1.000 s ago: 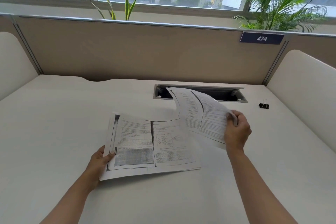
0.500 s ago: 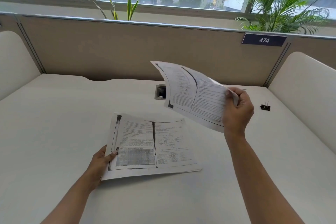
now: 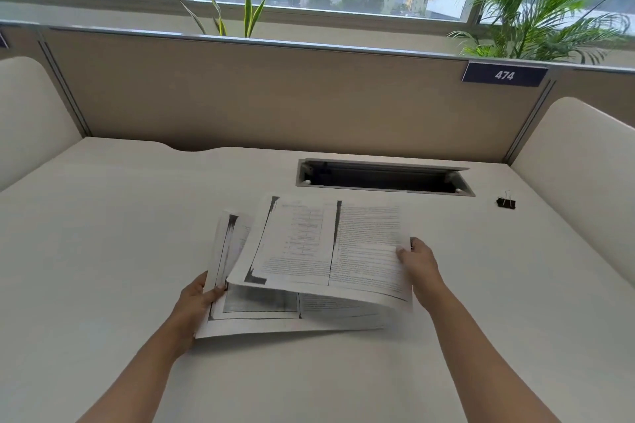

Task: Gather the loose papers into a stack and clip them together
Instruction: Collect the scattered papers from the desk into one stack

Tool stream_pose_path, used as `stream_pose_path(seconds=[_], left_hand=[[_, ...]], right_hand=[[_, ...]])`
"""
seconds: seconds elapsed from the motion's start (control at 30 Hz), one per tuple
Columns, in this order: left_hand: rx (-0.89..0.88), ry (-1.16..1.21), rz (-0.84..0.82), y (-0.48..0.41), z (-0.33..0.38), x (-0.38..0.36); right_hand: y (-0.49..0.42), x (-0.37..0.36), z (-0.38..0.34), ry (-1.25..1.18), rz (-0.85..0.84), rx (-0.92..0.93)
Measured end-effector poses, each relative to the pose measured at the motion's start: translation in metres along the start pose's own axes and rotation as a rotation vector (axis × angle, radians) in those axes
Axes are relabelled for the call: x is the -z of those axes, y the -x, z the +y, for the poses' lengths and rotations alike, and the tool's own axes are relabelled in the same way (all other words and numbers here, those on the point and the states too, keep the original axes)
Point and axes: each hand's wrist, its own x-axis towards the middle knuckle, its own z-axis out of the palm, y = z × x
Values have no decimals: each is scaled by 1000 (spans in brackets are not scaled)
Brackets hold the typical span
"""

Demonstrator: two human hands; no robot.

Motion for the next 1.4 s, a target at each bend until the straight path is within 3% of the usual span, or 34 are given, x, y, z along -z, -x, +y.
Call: stream_pose_path(seconds=[0.2, 0.6, 1.07, 1.23, 1.4], left_hand=[[21, 25, -37, 0, 1, 0], [89, 17, -13, 0, 6, -3], [152, -71, -133, 3, 14, -10], [274, -54, -197, 4, 21, -10], [268, -88, -113, -2, 19, -15]], right_hand=[[4, 0, 21, 182, -100, -54], [8, -23, 29, 357, -216, 39], [11, -26, 32, 432, -287, 138], [11, -23, 35, 448, -297, 133], [10, -21, 36, 442, -298, 129]])
